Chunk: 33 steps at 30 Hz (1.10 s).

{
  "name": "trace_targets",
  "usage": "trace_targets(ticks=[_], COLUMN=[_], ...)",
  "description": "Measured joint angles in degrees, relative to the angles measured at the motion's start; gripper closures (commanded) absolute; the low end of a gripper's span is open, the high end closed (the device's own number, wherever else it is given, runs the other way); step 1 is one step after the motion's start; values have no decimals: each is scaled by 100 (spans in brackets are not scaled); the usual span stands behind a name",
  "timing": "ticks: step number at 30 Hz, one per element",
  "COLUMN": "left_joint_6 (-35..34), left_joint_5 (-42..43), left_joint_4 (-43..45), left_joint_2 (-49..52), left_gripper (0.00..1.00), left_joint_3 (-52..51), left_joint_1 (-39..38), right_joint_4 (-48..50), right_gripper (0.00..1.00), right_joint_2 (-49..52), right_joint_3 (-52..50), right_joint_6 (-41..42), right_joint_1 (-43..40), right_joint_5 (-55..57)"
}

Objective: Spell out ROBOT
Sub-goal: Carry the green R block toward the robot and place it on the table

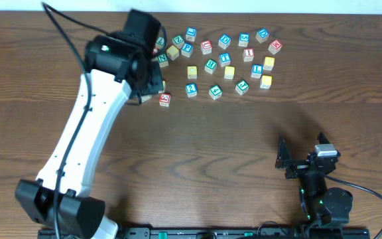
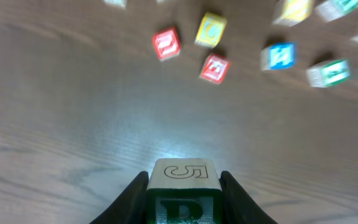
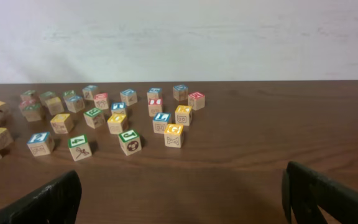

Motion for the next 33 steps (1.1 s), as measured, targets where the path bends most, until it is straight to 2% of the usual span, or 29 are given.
trace_targets(ticks=[11,15,23,33], left_joint_6=[-151,-223,-280,57], left_joint_5=[330,367,361,313], left_joint_4=[2321,2806,3488,3794], left_joint_2=[125,125,122,131], left_gripper=[75,76,75,75], left_joint_3=[-2662,-3263,-4030,-4074], left_joint_1=[-245,-354,-407,-647], right_joint_4=[2,2,0,0], right_gripper=[1,1,1,1], right_joint_2=[0,0,0,0], right_joint_3=[0,0,0,0], right_joint_6=[0,0,0,0], right_joint_1=[0,0,-2,-2], right_joint_5=[0,2,0,0])
